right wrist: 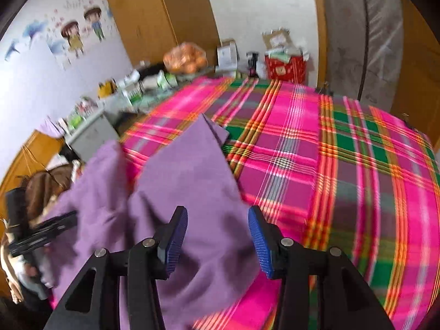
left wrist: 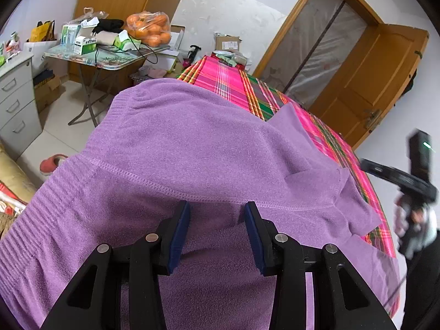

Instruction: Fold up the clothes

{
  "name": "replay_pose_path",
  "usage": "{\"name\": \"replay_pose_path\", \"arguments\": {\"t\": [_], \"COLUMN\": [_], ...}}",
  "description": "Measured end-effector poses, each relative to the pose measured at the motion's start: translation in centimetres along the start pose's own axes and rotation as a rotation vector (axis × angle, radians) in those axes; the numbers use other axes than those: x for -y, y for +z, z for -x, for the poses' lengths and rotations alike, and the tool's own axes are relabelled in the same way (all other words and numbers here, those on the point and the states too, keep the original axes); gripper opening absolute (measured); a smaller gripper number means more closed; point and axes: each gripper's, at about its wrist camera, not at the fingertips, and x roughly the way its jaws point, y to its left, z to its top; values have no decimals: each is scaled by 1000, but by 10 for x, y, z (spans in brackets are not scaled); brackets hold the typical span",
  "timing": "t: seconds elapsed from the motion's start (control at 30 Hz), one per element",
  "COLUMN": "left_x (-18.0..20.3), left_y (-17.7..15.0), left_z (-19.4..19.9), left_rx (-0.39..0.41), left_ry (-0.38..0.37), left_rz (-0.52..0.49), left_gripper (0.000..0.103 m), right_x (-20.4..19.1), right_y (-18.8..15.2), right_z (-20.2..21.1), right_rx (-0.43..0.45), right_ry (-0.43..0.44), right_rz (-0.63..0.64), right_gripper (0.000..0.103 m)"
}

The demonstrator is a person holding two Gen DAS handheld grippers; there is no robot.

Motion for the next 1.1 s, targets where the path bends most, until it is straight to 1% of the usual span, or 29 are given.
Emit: {"name": "replay_pose_path", "arguments": {"t": [0.1, 0.2, 0.23, 0.3, 0.33, 0.37, 0.4, 0.43, 0.47, 0.5, 0.53, 0.57, 0.67, 0.7, 0.83, 0.97, 1.1], "left_x": [1, 3, 4, 4, 4, 5, 5, 6, 6, 6, 6, 6, 6, 5, 4, 4, 9], "left_y": [0, 0, 0, -1, -1, -1, -1, -1, -2, -2, -2, -1, -1, -1, 0, 1, 1], "left_z": [0, -1, -1, -1, -1, -2, -2, -2, -2, -2, -2, -2, -2, -2, -2, -2, -4], "left_rx": [-1, -3, -3, -3, -3, -4, -4, -3, -3, -3, -3, -3, -4, -4, -4, -6, -10], "left_ry": [8, 19, 22, 23, 23, 25, 27, 29, 29, 30, 29, 29, 28, 27, 28, 34, 62], "left_rz": [-6, -16, -18, -18, -19, -19, -20, -20, -20, -20, -20, -20, -19, -18, -20, -25, -48], "left_gripper": [43, 43, 43, 43, 43, 43, 43, 43, 43, 43, 43, 43, 43, 43, 43, 43, 43], "right_x": [6, 8, 7, 5, 4, -3, -9, -16, -21, -24, -26, -27, -20, -14, 16, 50, 79], "right_y": [12, 19, 20, 22, 23, 21, 20, 19, 17, 16, 15, 13, 8, 5, -9, -33, -69], "right_z": [-35, -60, -65, -73, -77, -79, -80, -82, -81, -80, -77, -72, -44, -32, 16, 57, 87], "right_rx": [-60, -91, -98, -113, -121, -134, -147, -158, -164, -171, -167, -160, -95, -70, 17, 78, 117], "right_ry": [1, -8, 3, 25, 34, 29, 23, 17, 12, 49, 49, 27, 31, 30, -40, -87, -92], "right_rz": [11, 23, 25, 30, 35, 67, 98, 129, 153, 141, 123, 120, 61, 27, -91, -231, -347], "right_gripper": [47, 47, 47, 53, 53, 55, 52, 39, 14, 6, 7, 7, 6, 6, 6, 6, 6]}}
